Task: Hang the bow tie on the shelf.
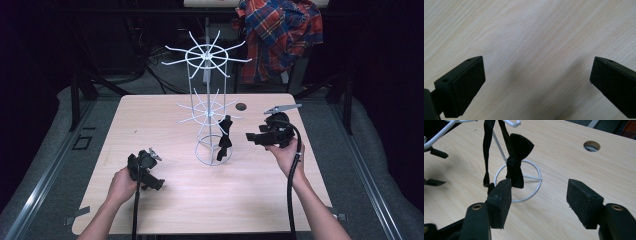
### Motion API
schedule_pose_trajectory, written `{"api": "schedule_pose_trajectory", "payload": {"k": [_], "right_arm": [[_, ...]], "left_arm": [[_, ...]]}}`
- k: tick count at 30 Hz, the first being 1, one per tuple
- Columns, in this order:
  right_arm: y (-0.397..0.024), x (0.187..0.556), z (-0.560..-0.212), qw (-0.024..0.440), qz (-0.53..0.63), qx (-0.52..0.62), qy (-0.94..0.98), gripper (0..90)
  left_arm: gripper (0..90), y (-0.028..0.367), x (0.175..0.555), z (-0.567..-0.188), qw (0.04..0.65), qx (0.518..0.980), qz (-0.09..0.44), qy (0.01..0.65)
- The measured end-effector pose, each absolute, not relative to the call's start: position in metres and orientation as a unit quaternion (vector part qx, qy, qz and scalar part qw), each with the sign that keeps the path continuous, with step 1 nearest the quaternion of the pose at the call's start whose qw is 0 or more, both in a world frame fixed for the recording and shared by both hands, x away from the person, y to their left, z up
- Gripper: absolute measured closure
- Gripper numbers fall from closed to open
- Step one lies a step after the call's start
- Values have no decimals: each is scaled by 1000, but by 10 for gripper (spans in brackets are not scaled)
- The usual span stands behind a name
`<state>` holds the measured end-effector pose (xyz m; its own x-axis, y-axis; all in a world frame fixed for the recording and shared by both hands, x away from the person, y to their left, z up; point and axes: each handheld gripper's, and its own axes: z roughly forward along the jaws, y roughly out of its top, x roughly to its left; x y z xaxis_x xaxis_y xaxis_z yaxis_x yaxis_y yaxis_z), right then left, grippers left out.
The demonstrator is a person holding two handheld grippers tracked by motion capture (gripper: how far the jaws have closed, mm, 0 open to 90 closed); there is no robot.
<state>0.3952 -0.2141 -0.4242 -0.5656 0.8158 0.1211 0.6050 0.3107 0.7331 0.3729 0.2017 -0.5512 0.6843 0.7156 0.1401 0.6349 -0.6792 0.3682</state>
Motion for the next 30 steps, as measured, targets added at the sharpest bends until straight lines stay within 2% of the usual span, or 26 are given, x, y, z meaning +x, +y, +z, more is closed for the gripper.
{"api": "schedule_pose_trajectory", "payload": {"k": [17,30], "right_arm": [[-237,362,-420,140,350,426,822,213],[-256,340,-427,140,331,425,830,163]], "left_arm": [[1,201,372,-551,145,906,139,373],[1,200,373,-552,142,906,137,373]]}}
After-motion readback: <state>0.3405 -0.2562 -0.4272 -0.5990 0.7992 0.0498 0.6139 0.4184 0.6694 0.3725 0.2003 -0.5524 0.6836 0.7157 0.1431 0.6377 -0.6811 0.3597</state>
